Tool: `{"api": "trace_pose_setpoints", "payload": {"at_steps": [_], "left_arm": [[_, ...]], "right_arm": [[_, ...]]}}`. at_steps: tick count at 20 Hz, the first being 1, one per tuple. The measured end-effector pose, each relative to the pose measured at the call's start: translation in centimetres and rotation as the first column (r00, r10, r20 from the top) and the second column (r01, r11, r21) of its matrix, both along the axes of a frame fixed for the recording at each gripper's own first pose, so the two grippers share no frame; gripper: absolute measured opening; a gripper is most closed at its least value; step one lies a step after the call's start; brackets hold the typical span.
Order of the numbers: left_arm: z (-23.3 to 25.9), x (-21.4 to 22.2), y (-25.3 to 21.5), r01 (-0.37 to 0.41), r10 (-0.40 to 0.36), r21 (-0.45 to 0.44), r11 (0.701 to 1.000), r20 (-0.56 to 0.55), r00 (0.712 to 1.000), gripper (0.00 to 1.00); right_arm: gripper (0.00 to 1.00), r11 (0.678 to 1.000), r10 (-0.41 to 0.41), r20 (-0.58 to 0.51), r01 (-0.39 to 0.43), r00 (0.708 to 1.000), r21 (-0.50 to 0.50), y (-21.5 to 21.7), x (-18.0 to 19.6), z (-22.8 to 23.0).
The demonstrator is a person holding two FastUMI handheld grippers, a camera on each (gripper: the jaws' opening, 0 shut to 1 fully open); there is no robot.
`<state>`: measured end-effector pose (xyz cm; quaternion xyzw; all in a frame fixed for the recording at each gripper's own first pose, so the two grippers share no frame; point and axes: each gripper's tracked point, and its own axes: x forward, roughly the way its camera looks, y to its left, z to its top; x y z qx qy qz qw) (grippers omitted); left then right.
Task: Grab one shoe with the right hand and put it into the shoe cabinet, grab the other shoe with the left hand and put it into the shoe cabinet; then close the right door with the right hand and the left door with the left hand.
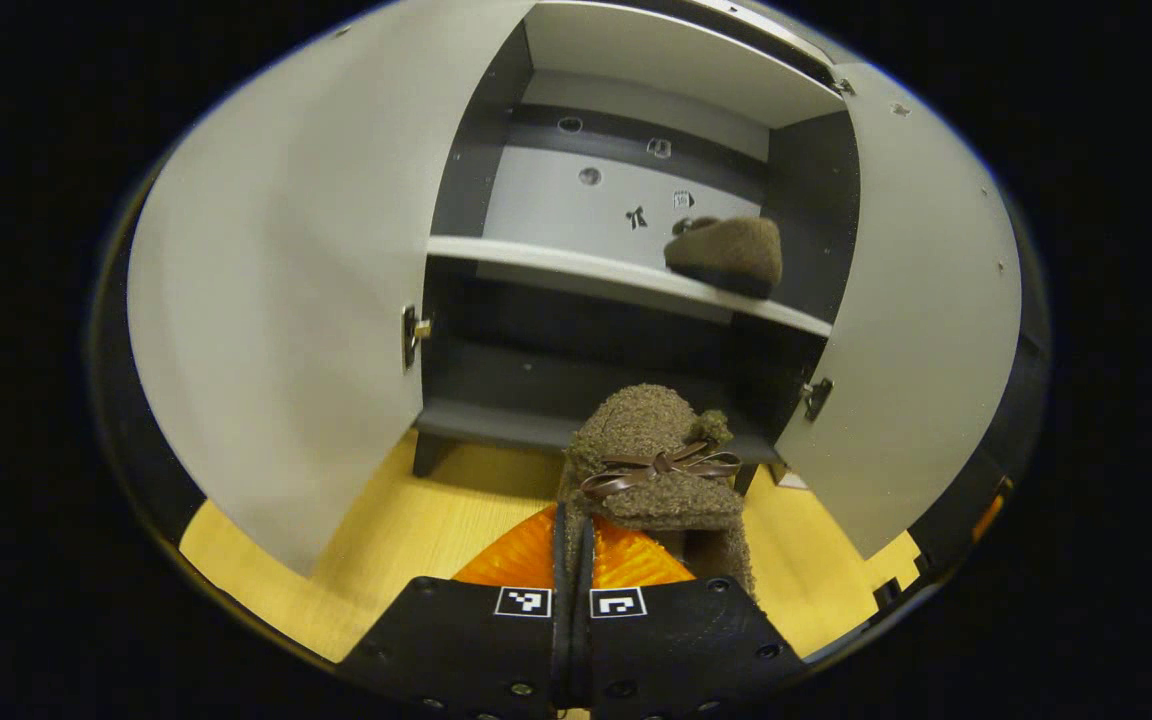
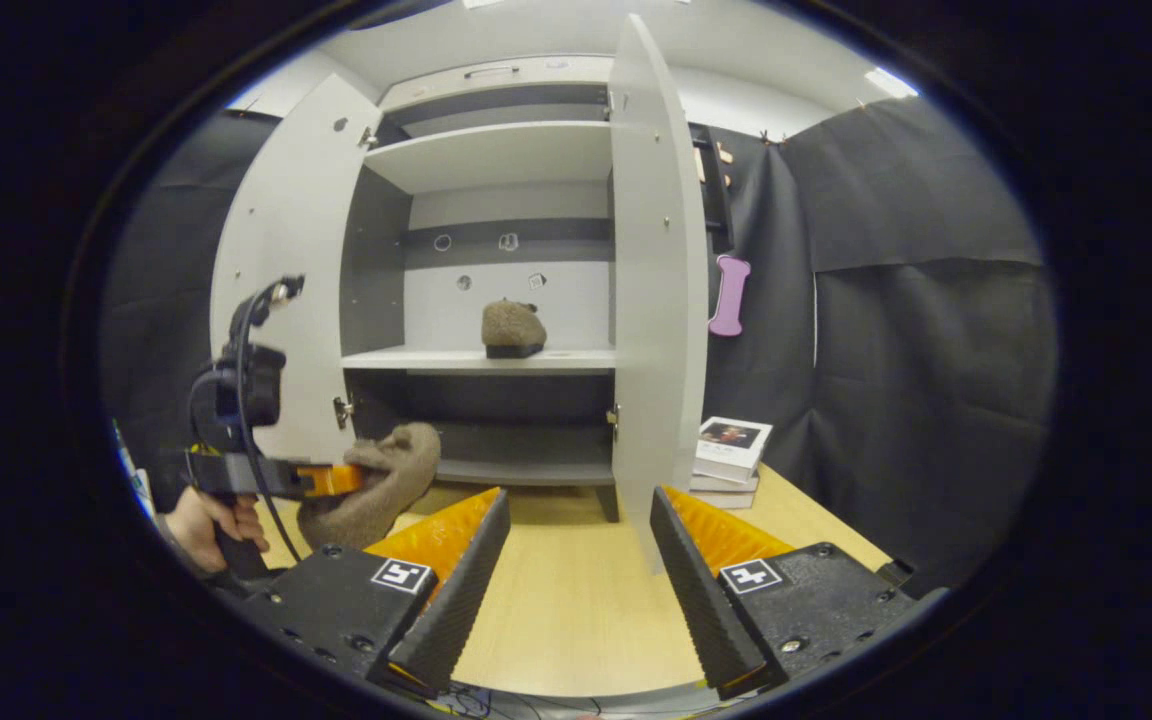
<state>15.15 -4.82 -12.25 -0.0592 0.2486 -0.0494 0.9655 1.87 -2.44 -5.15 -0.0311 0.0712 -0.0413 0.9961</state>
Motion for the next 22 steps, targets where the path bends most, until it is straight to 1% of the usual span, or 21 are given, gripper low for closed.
{"api": "trace_pose_setpoints", "payload": {"at_steps": [1, 3, 5, 7, 8, 9, 12, 13, 15, 17, 20, 22], "left_arm": [[1.9, 1.5, -0.6, 0.012, -0.012, -0.01, 1.0, 0.013, 1.0, 0.0], [5.9, 4.9, -1.9, 0.041, -0.038, -0.032, 0.999, 0.088, 0.995, 0.0], [8.8, 8.6, -2.7, 0.046, -0.043, -0.02, 0.999, 0.125, 0.991, 0.0], [10.7, 12.8, -2.7, 0.008, -0.011, 0.02, 1.0, 0.151, 0.988, 0.0], [13.0, 14.0, -1.5, -0.016, 0.011, 0.035, 0.999, 0.158, 0.987, 0.0], [11.9, 16.2, -1.9, -0.036, 0.03, 0.035, 0.999, 0.158, 0.987, 0.0], [13.3, 21.4, -2.3, -0.04, 0.037, 0.024, 0.999, 0.129, 0.991, 0.0], [13.3, 23.0, -2.4, -0.044, 0.043, 0.012, 0.999, 0.115, 0.992, 0.0], [12.5, 25.9, -2.7, -0.048, 0.049, -0.024, 0.999, 0.056, 0.997, 0.0], [10.7, 27.8, -2.2, -0.059, 0.059, -0.021, 0.998, -0.016, 0.998, 0.0], [8.3, 28.9, -1.3, -0.086, 0.089, 0.032, 0.996, -0.091, 0.992, 0.0], [8.4, 29.4, -1.4, -0.079, 0.083, 0.048, 0.996, -0.09, 0.992, 0.01]], "right_arm": [[0.9, 1.0, 0.002, 0.011, -0.003, 1.0, 0.008, 0.1, 0.0, 0.3], [0.9, 1.0, 0.002, 0.031, -0.003, 1.0, 0.009, 0.1, 0.0, 0.8], [0.9, 1.0, 0.001, 0.041, -0.001, 0.999, 0.0, -0.1, 0.0, 1.1], [0.9, 1.0, -0.011, 0.059, 0.011, 0.998, 0.001, -0.5, -0.1, 1.5], [0.9, 1.0, -0.015, 0.064, 0.014, 0.998, 0.011, -0.6, -0.3, 1.7], [0.9, 1.0, -0.019, 0.059, 0.017, 0.998, 0.024, -1.1, -0.5, 1.7], [0.9, 0.998, -0.033, 0.054, 0.03, 0.998, 0.051, -1.5, -1.3, 1.7], [0.9, 0.999, -0.028, 0.045, 0.026, 0.999, 0.043, -1.6, -1.5, 1.2], [0.9, 0.999, -0.041, 0.025, 0.042, 0.999, -0.007, -2.4, -2.3, 0.6], [0.9, 0.999, -0.047, 0.023, 0.047, 0.999, -0.021, -2.7, -2.8, 0.5], [0.9, 0.998, -0.063, 0.014, 0.064, 0.998, -0.007, -2.9, -3.2, 0.2], [0.9, 0.997, -0.072, 0.012, 0.072, 0.997, 0.011, -2.9, -3.2, 0.1]]}}
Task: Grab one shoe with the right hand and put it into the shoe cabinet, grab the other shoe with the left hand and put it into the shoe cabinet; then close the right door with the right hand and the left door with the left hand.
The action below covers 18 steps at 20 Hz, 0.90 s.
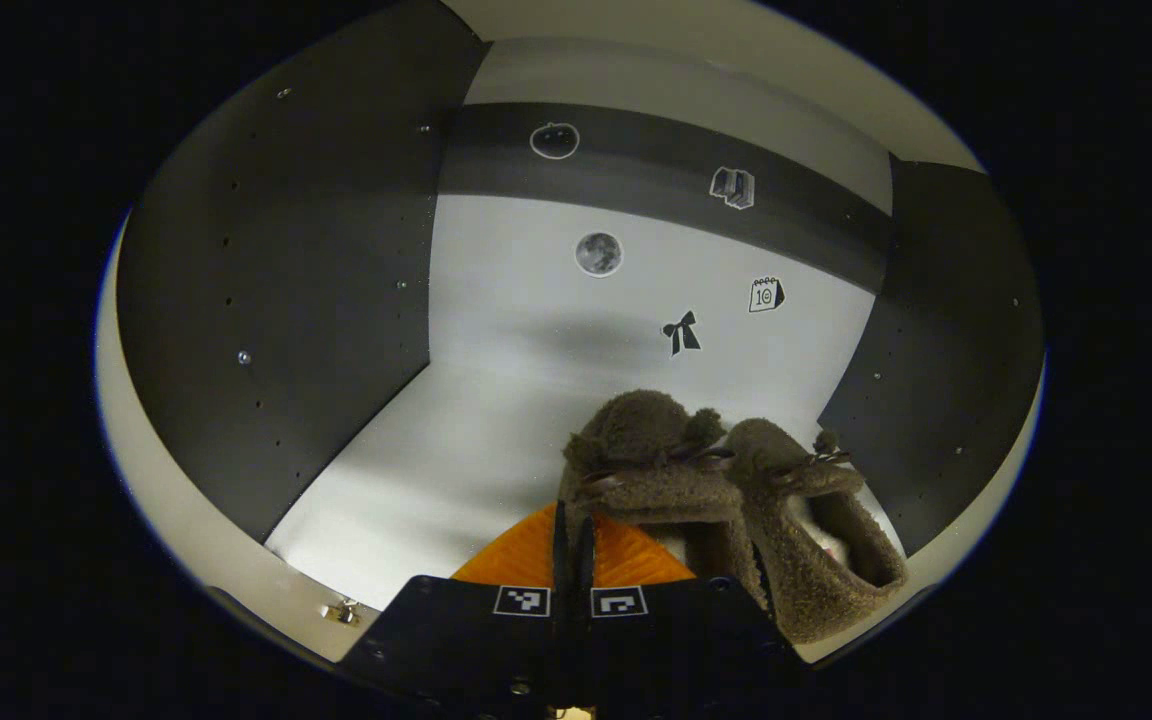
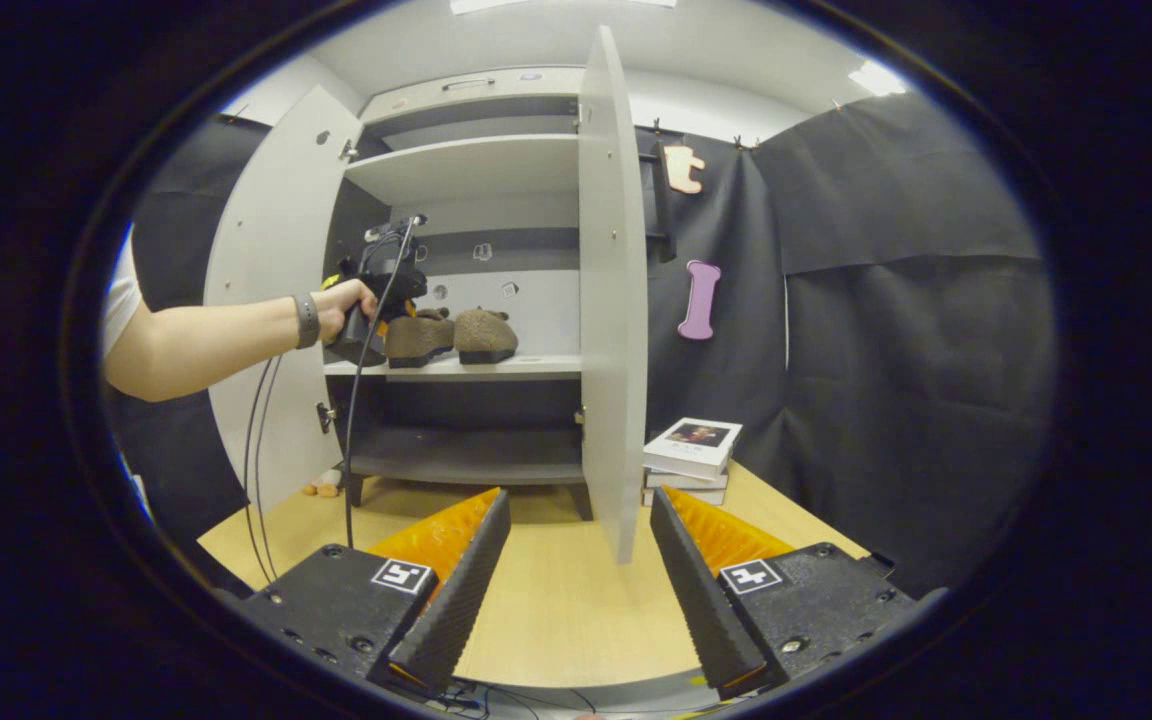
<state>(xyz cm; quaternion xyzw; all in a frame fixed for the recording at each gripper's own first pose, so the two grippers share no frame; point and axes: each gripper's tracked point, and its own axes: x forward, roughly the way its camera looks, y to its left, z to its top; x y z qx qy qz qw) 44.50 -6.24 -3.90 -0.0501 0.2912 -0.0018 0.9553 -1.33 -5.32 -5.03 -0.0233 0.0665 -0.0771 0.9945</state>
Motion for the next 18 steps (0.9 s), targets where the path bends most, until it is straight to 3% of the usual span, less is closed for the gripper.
{"api": "trace_pose_setpoints", "payload": {"at_steps": [3, 6, 9, 10, 12, 14, 16, 17, 18], "left_arm": [[-0.4, 0.0, 0.2, -0.011, 0.011, 0.022, 1.0, -0.019, 1.0, 0.03], [-0.5, 0.1, 0.2, -0.013, 0.013, 0.004, 1.0, -0.023, 1.0, 0.18], [-0.3, -0.2, 0.1, 0.005, -0.005, -0.012, 1.0, -0.03, 1.0, 0.23], [-0.2, -0.2, 0.1, 0.011, -0.012, -0.016, 1.0, -0.027, 1.0, 0.31], [0.2, -0.6, 0.0, 0.029, -0.029, -0.021, 0.999, -0.017, 0.999, 0.35], [0.8, -1.3, -0.3, 0.055, -0.055, -0.029, 0.998, 0.0, 0.998, 0.52], [2.0, -2.6, -1.0, 0.083, -0.081, -0.048, 0.995, 0.034, 0.996, 0.61], [2.8, -3.4, -0.9, 0.091, -0.088, -0.047, 0.995, 0.06, 0.994, 0.74], [3.7, -4.2, -0.8, 0.096, -0.092, -0.038, 0.995, 0.094, 0.991, 0.71]], "right_arm": [[0.9, 1.0, -0.002, -0.016, 0.002, 1.0, 0.015, -0.1, 0.1, -0.5], [0.9, 1.0, 0.0, -0.011, 0.0, 1.0, 0.018, -0.1, 0.3, -0.4], [0.9, 1.0, -0.008, -0.005, 0.008, 1.0, 0.017, -0.3, 0.4, -0.3], [0.9, 1.0, -0.011, -0.004, 0.011, 1.0, 0.018, -0.4, 0.4, -0.4], [0.9, 1.0, -0.013, -0.005, 0.013, 1.0, 0.019, -0.3, 0.5, -0.4], [0.9, 1.0, -0.008, -0.01, 0.009, 1.0, 0.017, -0.1, 0.6, -0.6], [0.9, 1.0, 0.002, -0.019, -0.001, 1.0, 0.017, 0.3, 0.9, -0.8], [0.9, 1.0, 0.011, -0.017, -0.01, 1.0, 0.02, 0.7, 1.2, -0.7], [0.9, 1.0, 0.02, -0.013, -0.02, 1.0, 0.023, 1.1, 1.2, -0.6]]}}
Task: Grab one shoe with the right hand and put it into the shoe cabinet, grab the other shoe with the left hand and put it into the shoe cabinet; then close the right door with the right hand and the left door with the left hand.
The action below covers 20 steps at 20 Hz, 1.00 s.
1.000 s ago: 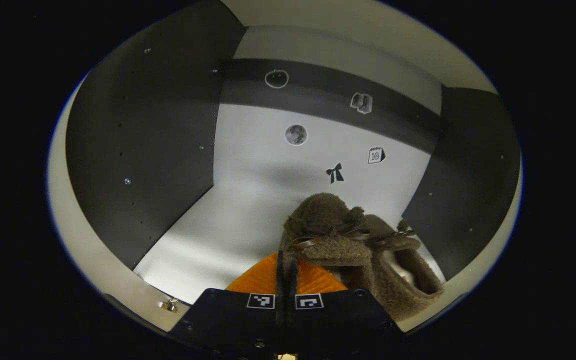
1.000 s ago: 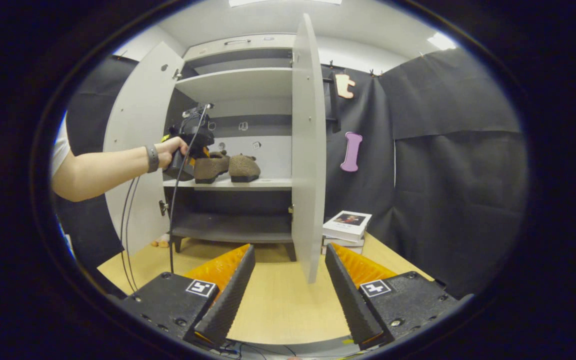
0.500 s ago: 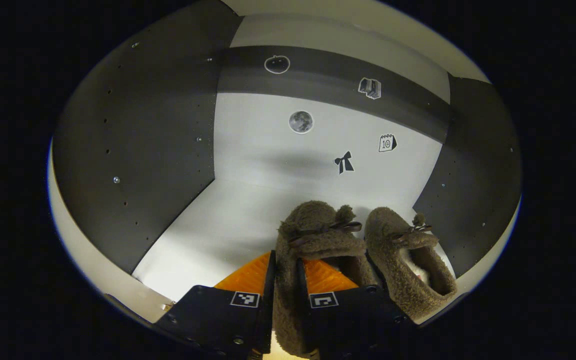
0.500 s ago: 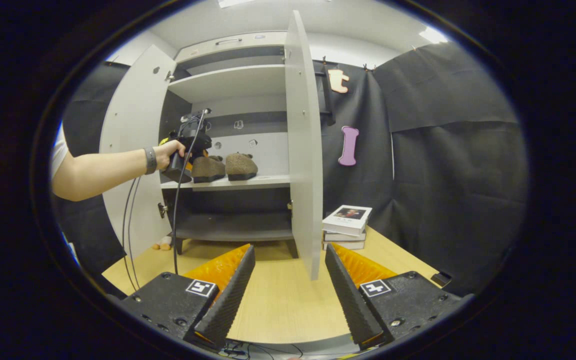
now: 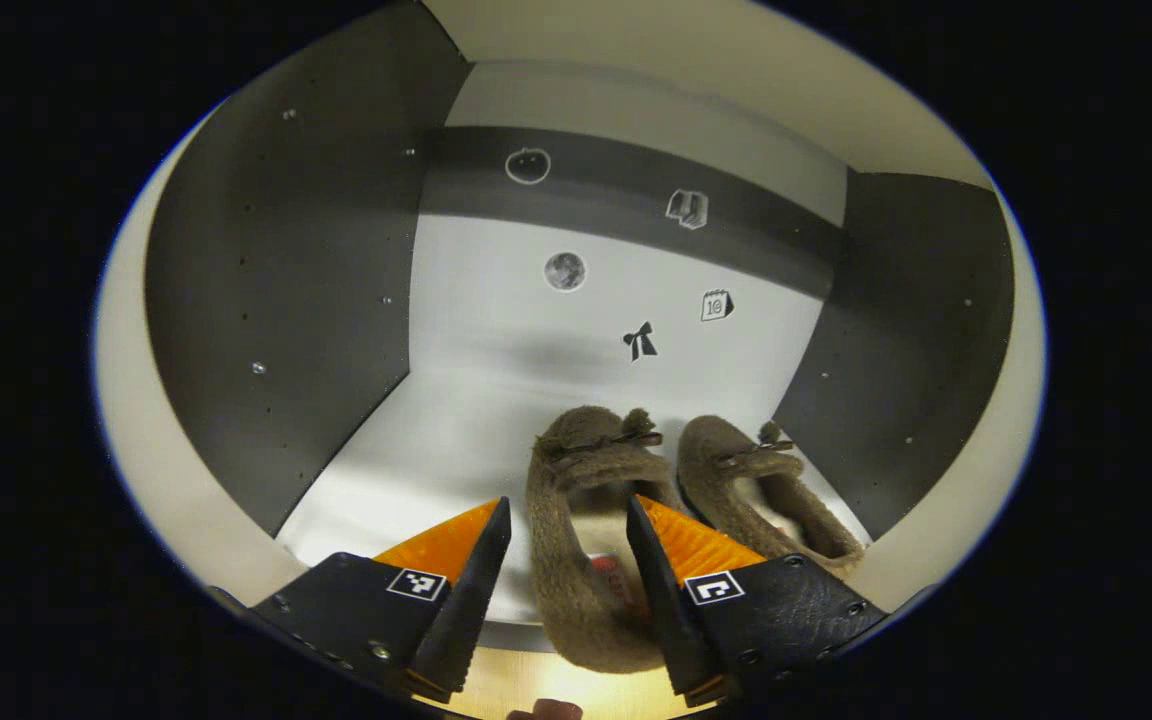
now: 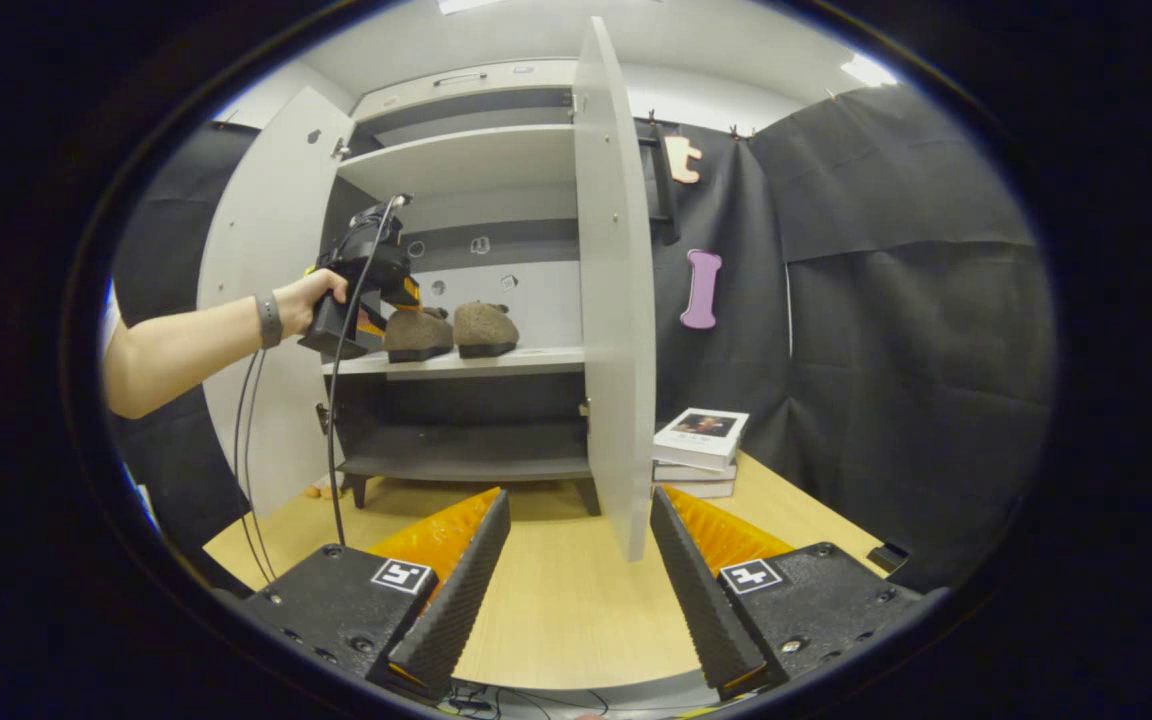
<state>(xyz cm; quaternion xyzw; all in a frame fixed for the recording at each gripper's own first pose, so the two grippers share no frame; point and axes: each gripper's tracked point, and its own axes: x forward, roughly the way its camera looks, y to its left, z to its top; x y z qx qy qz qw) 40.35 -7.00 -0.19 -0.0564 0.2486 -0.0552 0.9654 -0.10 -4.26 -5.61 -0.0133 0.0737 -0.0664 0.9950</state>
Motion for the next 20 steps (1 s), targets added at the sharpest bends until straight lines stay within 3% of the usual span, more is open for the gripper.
{"api": "trace_pose_setpoints", "payload": {"at_steps": [4, 6, 7, 10, 11, 13, 14, 15, 20], "left_arm": [[4.1, -4.6, 0.2, -0.001, -0.003, 0.022, 1.0, 0.186, 0.983, 0.85], [5.7, -7.8, 0.2, 0.01, -0.015, 0.018, 1.0, 0.271, 0.962, 0.82], [6.5, -9.6, 0.3, 0.013, -0.018, 0.018, 1.0, 0.316, 0.949, 0.92], [7.3, -14.3, 1.4, -0.003, -0.02, 0.058, 0.998, 0.395, 0.919, 0.96], [7.5, -16.3, 1.6, -0.002, -0.026, 0.065, 0.998, 0.416, 0.909, 0.99], [7.2, -20.1, 1.7, 0.014, -0.046, 0.076, 0.997, 0.449, 0.892, 0.95], [6.9, -21.9, 1.9, 0.01, -0.047, 0.082, 0.997, 0.463, 0.885, 0.99], [6.6, -23.6, 2.1, -0.001, -0.039, 0.085, 0.996, 0.471, 0.881, 0.94], [2.9, -30.4, 1.8, 0.0, -0.022, 0.051, 0.999, 0.442, 0.896, 0.95]], "right_arm": [[0.9, 0.999, 0.036, 0.009, -0.036, 0.999, -0.003, 1.1, 0.5, 0.1], [0.9, 0.998, 0.068, 0.008, -0.068, 0.998, 0.009, 1.6, 0.8, 0.1], [0.9, 0.997, 0.079, 0.011, -0.079, 0.997, 0.011, 1.8, 0.8, 0.1], [0.9, 0.995, 0.1, 0.023, -0.1, 0.995, -0.005, 2.1, 0.7, 0.6], [0.9, 0.994, 0.107, 0.028, -0.106, 0.994, -0.016, 2.0, 0.7, 0.7], [0.9, 0.992, 0.124, 0.039, -0.123, 0.992, -0.028, 2.3, 0.5, 1.2], [0.9, 0.991, 0.13, 0.044, -0.129, 0.991, -0.033, 2.4, 0.5, 1.4], [0.9, 0.99, 0.136, 0.048, -0.135, 0.989, -0.036, 2.4, 0.4, 1.5], [0.9, 0.986, 0.168, 0.064, -0.167, 0.984, -0.021, 3.1, -0.3, 2.0]]}}
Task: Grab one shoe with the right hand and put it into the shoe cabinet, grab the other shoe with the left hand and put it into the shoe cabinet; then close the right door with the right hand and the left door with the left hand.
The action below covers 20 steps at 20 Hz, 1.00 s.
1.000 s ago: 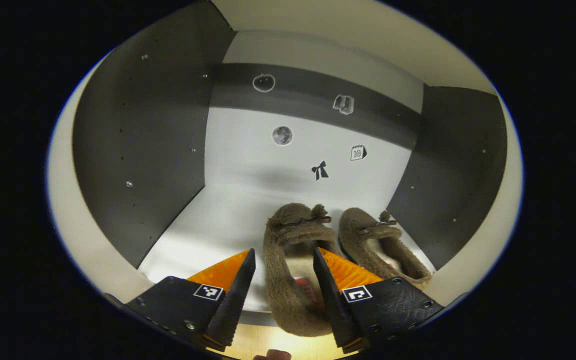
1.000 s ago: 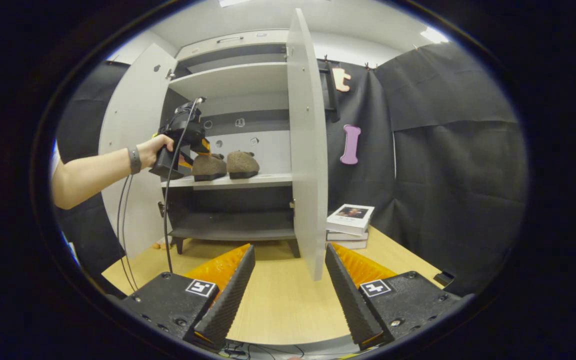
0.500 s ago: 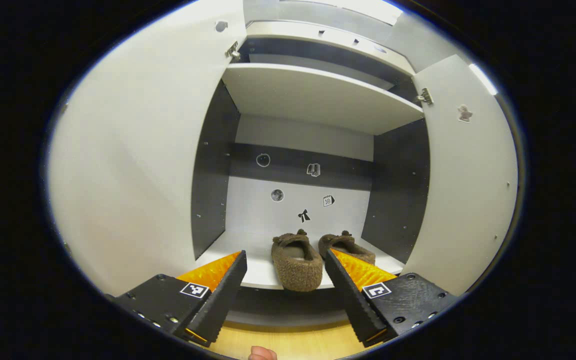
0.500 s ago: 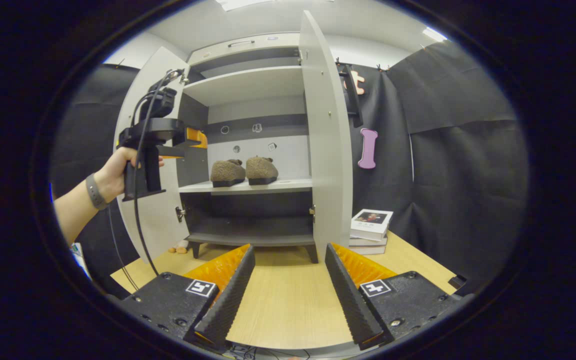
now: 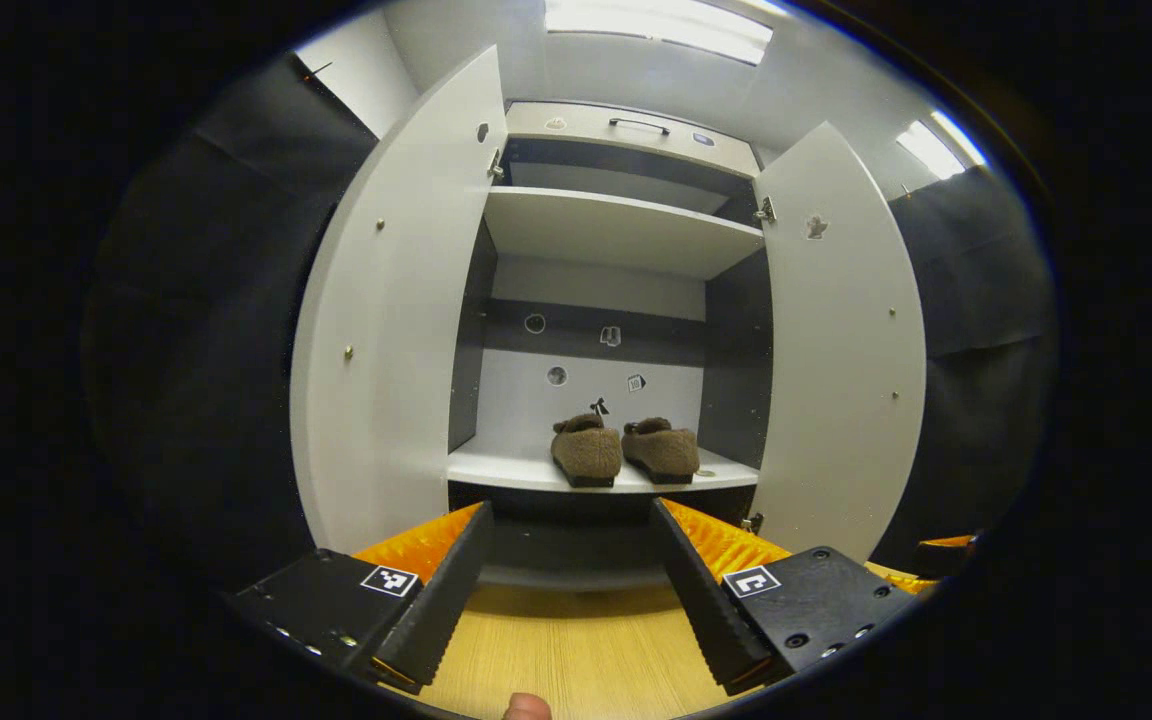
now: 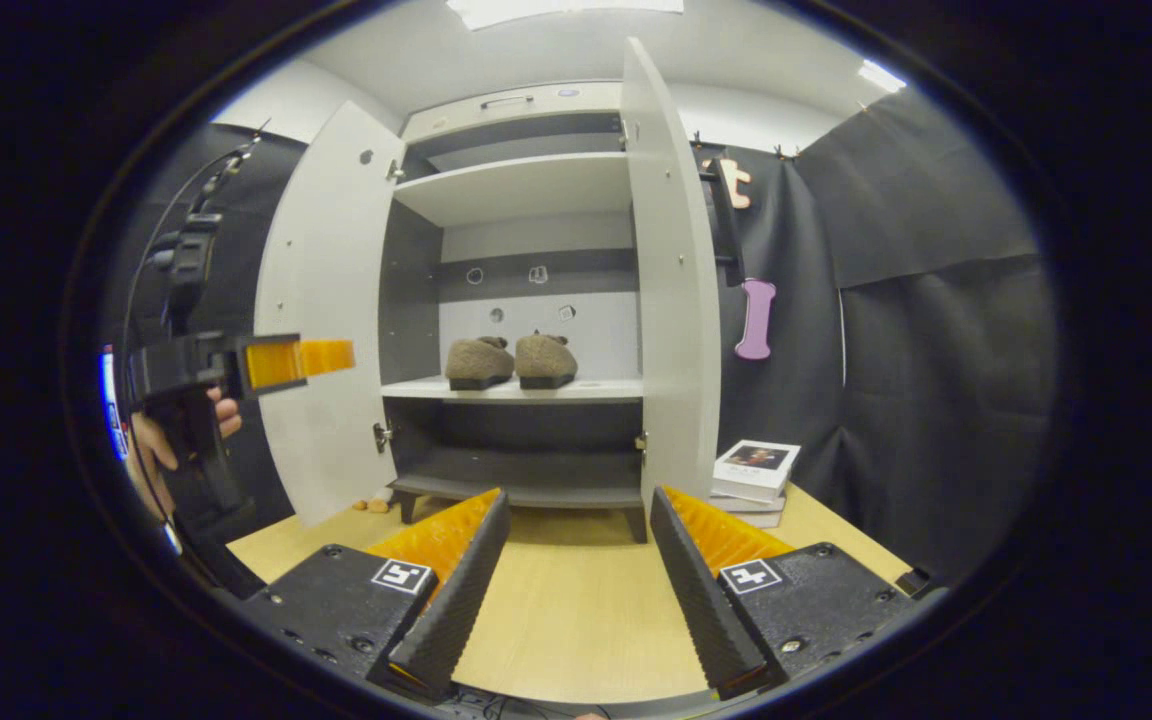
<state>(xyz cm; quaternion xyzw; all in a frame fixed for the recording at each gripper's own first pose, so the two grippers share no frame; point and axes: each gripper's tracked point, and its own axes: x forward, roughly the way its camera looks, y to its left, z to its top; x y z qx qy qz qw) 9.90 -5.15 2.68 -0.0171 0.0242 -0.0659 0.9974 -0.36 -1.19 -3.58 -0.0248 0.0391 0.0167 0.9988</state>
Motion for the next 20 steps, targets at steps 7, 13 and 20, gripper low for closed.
{"api": "trace_pose_setpoints", "payload": {"at_steps": [7, 13, 20], "left_arm": [[-4.4, -6.3, -0.1, -0.04, 0.041, 0.035, 0.999, -0.008, 0.999, 0.95], [-5.5, -7.7, 0.6, -0.07, 0.07, -0.006, 0.998, -0.035, 0.997, 0.95], [-5.5, -8.1, 1.0, -0.078, 0.078, 0.006, 0.997, -0.029, 0.997, 0.95]], "right_arm": [[0.9, 0.999, 0.038, -0.037, -0.037, 0.999, 0.022, 0.7, -1.0, -1.5], [0.9, 0.997, 0.078, 0.011, -0.078, 0.997, -0.003, 1.6, -1.5, 0.9], [0.93, 0.998, -0.043, 0.204, 0.033, 0.978, 0.049, -8.5, 1.6, 13.6]]}}
